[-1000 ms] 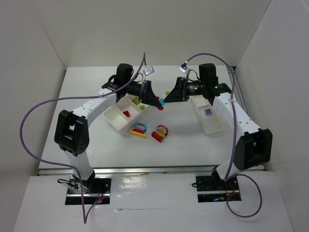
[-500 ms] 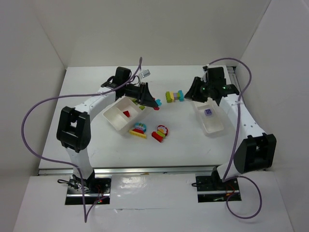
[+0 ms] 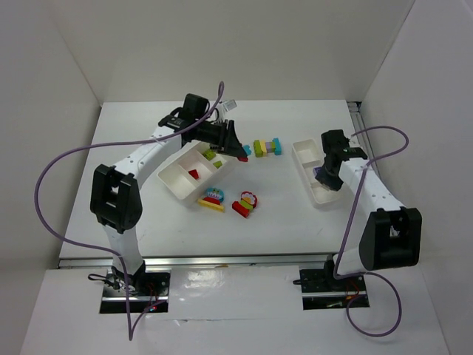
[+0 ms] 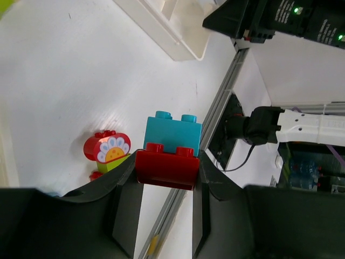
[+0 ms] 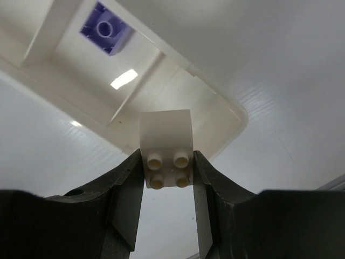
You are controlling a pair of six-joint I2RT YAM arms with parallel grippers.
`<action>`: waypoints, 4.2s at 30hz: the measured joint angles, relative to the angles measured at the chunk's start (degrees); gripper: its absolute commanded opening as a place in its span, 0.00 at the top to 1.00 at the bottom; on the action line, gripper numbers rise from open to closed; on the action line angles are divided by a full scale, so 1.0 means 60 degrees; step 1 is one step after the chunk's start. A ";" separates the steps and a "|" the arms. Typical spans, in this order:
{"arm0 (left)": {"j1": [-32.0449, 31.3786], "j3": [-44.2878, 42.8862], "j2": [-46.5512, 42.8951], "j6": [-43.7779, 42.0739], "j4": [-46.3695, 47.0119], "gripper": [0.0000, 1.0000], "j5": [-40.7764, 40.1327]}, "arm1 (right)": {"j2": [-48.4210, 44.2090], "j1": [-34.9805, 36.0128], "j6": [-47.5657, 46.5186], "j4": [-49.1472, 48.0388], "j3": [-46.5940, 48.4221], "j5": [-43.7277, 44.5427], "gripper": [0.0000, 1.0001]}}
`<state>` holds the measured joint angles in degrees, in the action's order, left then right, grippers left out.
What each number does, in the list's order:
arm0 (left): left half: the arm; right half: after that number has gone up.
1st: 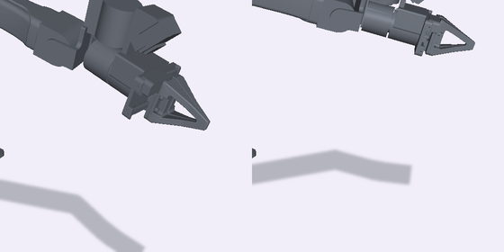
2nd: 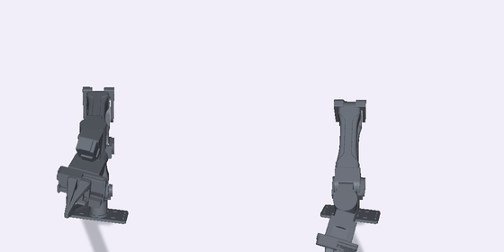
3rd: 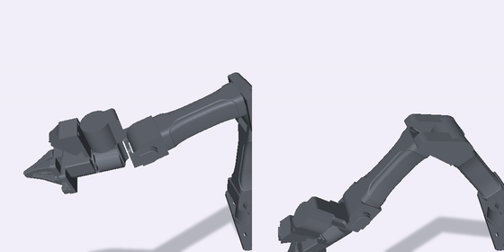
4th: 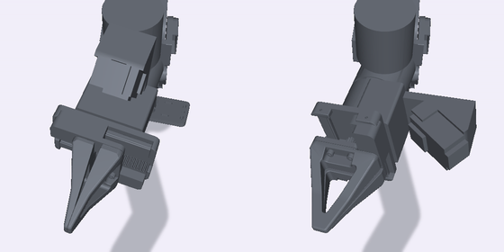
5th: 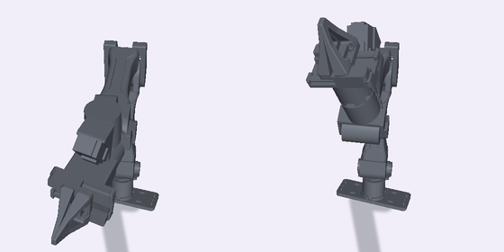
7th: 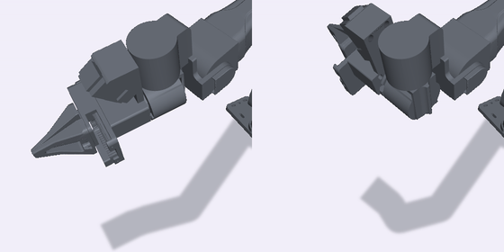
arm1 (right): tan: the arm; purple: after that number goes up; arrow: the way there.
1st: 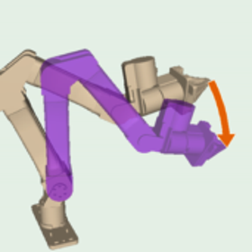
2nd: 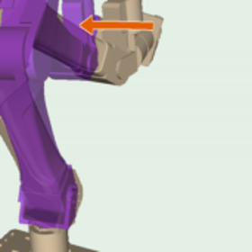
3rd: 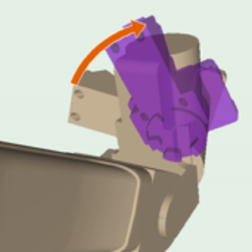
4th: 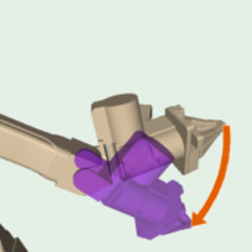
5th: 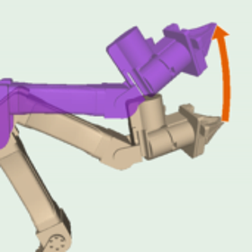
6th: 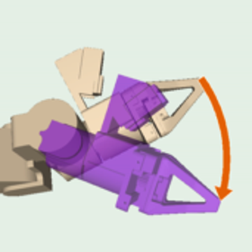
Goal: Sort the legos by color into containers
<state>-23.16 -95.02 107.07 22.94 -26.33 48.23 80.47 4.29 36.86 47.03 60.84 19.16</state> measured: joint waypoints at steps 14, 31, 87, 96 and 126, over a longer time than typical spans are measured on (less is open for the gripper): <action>-0.0106 0.0015 0.0011 -0.0160 -0.0517 1.00 -0.0233 | 0.0525 -0.0182 -0.0102 -0.0240 -0.0087 0.0237 0.30; -0.0131 -0.0153 0.0120 -0.1311 -0.0725 1.00 0.2517 | 0.0091 0.0565 -0.2499 -0.3938 0.1741 -0.9868 0.18; 0.0375 0.0055 -0.0095 -0.1020 -0.2113 1.00 -0.1938 | 0.1115 0.1413 -0.2153 -0.2033 0.2557 -0.1104 1.00; 0.0375 0.0055 -0.1249 -0.1045 -0.2790 1.00 -0.4765 | 0.1902 0.1239 -0.2149 -0.2062 0.2568 -0.0229 1.00; 0.0441 0.0058 -0.1501 -0.1009 -0.2932 1.00 -0.5730 | 0.4648 0.0339 -0.2590 -0.3435 0.4065 0.0018 0.39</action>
<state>-20.51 -94.67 98.06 16.88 -43.92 13.85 108.36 6.33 21.32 26.41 85.23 19.27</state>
